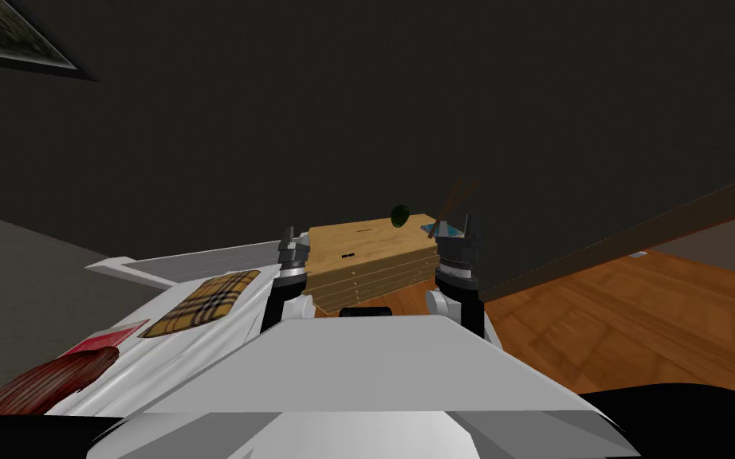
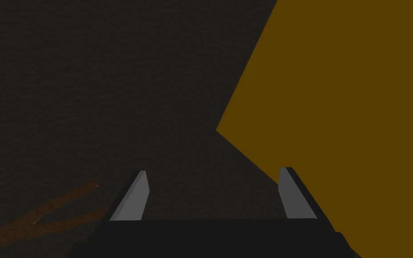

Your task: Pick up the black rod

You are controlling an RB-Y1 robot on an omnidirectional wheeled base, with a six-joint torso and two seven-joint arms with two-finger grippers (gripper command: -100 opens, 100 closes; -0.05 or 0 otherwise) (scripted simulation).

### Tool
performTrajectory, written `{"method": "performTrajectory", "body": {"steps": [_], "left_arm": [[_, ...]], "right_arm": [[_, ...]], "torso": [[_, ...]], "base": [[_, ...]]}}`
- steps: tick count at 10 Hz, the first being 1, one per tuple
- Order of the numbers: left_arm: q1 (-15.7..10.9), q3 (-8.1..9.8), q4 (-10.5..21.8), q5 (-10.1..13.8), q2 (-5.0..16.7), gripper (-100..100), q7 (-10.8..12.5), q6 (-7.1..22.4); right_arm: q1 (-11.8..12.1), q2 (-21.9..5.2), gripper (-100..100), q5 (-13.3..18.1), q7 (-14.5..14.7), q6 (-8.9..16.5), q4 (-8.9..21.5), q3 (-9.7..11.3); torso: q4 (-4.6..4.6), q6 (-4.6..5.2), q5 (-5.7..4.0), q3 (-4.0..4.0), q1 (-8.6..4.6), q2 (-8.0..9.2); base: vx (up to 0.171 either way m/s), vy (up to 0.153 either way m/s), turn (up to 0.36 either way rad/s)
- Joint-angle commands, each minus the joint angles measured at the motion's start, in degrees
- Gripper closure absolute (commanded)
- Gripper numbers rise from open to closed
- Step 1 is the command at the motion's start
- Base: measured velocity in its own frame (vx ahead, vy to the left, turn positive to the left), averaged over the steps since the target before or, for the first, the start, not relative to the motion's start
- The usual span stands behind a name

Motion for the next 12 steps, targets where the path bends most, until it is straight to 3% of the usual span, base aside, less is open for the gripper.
{"method": "performTrajectory", "body": {"steps": [1,4,7,10,11,12], "left_arm": [[-0.7,-0.21,0.3,0.3,1.7,-100,0.3,0.9],[-3.7,-1.06,1.7,1.3,5.4,-100,1.7,4.6],[-8.4,-2.45,4.1,3.1,8.4,-100,3.9,10.2],[-10.6,-3.01,5.1,3.9,9.2,-100,4.8,13.3],[-12.7,-3.61,6.2,4.7,9.9,-100,5.7,15.6],[-12.7,-3.61,6.2,4.7,9.9,-100,5.7,16.1]], "right_arm": [[0.0,0.0,0,0.0,0.0,0.0,0.0,0.0],[0.0,0.0,0,0.0,0.0,0.0,0.0,0.0],[0.0,0.0,0,0.0,0.0,0.0,0.0,0.0],[0.0,0.0,0,0.0,0.0,0.0,0.0,0.0],[0.0,0.0,0,0.0,0.0,0.0,0.0,0.0],[0.0,0.0,0,0.0,0.0,0.0,0.0,0.0]], "torso": [[0.00,0.00,0.00,0.00,0.00,0.00],[0.00,0.00,0.04,0.00,0.16,0.01],[0.00,-0.01,0.08,0.00,0.33,0.00],[0.00,-0.01,0.05,0.00,0.19,0.00],[0.00,0.01,0.04,0.00,0.14,0.01],[0.00,0.00,0.04,-0.01,0.15,-0.01]], "base": [[-0.006,0.016,0.052],[-0.003,0.038,0.067],[-0.004,0.079,0.112],[-0.003,0.042,0.051],[0.001,0.040,0.089],[0.001,0.034,0.045]]}}
